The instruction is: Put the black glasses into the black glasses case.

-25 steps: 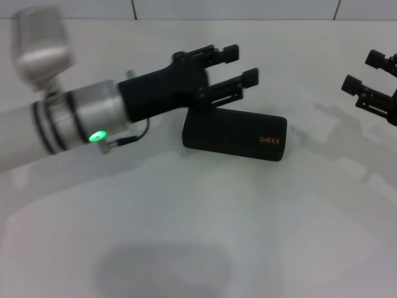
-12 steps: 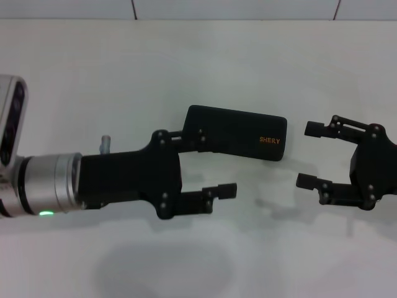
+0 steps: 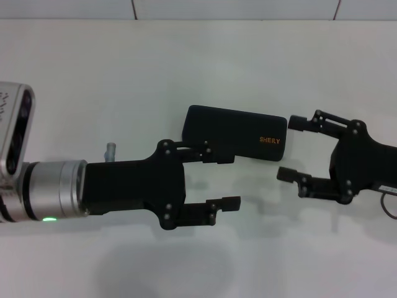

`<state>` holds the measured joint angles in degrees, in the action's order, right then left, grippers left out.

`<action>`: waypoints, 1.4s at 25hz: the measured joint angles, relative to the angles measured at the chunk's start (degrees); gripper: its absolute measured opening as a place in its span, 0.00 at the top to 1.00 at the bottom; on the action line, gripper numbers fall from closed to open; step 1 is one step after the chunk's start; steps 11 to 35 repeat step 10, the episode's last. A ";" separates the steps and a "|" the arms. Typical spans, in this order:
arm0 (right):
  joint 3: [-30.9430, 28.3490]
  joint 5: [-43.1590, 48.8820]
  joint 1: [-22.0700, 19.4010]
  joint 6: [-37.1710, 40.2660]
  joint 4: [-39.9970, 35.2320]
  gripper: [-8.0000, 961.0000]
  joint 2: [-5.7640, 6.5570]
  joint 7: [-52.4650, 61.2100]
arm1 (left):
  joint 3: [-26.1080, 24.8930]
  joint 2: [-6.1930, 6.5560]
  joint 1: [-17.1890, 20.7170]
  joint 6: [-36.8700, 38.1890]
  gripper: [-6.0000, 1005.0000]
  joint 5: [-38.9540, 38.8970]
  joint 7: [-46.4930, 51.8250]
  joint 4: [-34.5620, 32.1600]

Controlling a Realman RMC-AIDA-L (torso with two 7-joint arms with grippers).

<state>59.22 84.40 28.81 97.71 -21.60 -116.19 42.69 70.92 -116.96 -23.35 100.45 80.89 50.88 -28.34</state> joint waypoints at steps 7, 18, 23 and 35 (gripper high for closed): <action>0.76 -1.30 1.21 -1.80 1.61 0.17 0.16 -5.06 | -0.34 1.24 -0.11 0.44 0.35 -0.54 0.43 -0.06; 1.60 -1.36 1.38 -1.88 1.53 0.17 0.24 -6.12 | -0.37 2.04 -0.05 1.48 0.35 -0.60 0.35 -0.10; 1.60 -1.36 1.38 -1.88 1.53 0.17 0.24 -6.12 | -0.37 2.04 -0.05 1.48 0.35 -0.60 0.35 -0.10; 1.60 -1.36 1.38 -1.88 1.53 0.17 0.24 -6.12 | -0.37 2.04 -0.05 1.48 0.35 -0.60 0.35 -0.10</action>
